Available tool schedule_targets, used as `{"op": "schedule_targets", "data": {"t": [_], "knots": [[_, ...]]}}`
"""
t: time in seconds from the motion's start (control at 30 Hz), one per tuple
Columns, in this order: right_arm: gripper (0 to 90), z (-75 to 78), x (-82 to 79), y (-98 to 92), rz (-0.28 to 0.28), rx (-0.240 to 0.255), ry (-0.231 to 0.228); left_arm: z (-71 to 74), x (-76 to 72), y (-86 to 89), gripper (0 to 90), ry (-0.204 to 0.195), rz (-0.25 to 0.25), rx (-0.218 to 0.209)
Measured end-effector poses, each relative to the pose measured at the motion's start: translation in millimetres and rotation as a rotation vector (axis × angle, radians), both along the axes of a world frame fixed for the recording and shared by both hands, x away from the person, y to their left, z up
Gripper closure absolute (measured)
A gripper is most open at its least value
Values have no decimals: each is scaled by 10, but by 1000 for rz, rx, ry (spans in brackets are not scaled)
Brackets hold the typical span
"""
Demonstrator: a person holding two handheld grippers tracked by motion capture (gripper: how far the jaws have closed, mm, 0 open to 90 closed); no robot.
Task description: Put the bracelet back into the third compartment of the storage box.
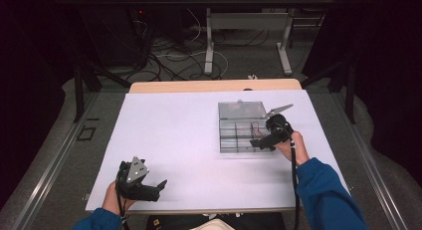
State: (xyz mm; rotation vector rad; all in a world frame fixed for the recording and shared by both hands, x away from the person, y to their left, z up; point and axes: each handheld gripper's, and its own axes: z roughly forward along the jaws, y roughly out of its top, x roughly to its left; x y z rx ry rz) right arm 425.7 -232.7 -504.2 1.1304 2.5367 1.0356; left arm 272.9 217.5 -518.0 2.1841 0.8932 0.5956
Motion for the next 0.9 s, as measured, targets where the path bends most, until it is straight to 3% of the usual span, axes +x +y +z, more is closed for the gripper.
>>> {"op": "schedule_targets", "data": {"t": [0.37,0.47,0.9], "knots": [[0,38,-260,33,29,-1,-50,0,10,-11,11,3,-7,-2],[0,43,-346,48,39,-22,-30,1,7,-14,11,8,-10,-3],[0,44,-635,34,67,-16,-58,1,6,-16,11,9,-10,-5]]}}
